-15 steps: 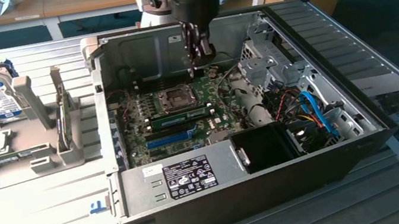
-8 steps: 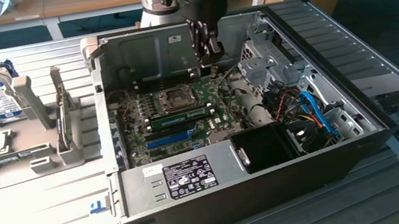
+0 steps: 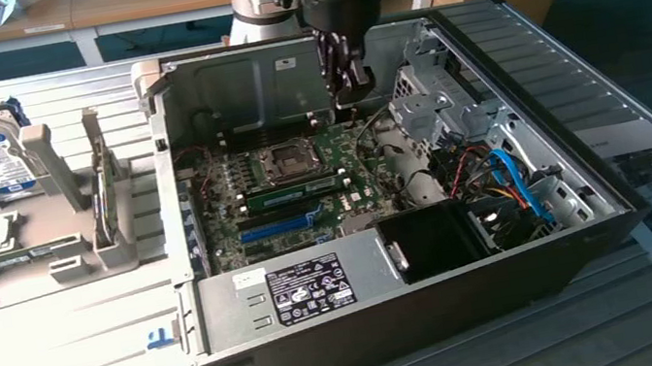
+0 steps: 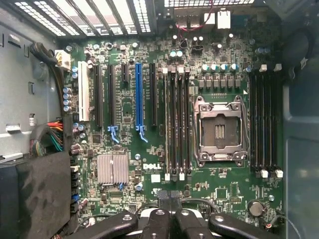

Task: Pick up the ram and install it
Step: 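Press down the ram until it locks into place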

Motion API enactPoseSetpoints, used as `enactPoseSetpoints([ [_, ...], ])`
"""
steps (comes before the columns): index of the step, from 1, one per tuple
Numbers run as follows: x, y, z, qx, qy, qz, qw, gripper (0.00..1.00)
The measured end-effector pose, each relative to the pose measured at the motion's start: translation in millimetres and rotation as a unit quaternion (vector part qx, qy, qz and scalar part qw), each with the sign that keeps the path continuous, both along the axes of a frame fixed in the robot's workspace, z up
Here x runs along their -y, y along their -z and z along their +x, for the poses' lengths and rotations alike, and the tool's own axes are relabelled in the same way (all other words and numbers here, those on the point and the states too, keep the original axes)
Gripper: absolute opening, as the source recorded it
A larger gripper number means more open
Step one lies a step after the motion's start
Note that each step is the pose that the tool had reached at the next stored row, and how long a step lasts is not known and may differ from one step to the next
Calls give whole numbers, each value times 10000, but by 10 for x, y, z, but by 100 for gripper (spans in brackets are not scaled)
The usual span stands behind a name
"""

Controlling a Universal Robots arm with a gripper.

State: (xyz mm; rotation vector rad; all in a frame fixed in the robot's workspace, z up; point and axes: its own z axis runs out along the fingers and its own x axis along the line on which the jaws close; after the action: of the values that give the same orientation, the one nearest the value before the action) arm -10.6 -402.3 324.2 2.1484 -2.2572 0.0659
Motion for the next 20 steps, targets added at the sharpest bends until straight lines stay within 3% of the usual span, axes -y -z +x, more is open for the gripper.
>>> enactPoseSetpoints([
  [20,0,156,0,0,0,8,10000,10],
])
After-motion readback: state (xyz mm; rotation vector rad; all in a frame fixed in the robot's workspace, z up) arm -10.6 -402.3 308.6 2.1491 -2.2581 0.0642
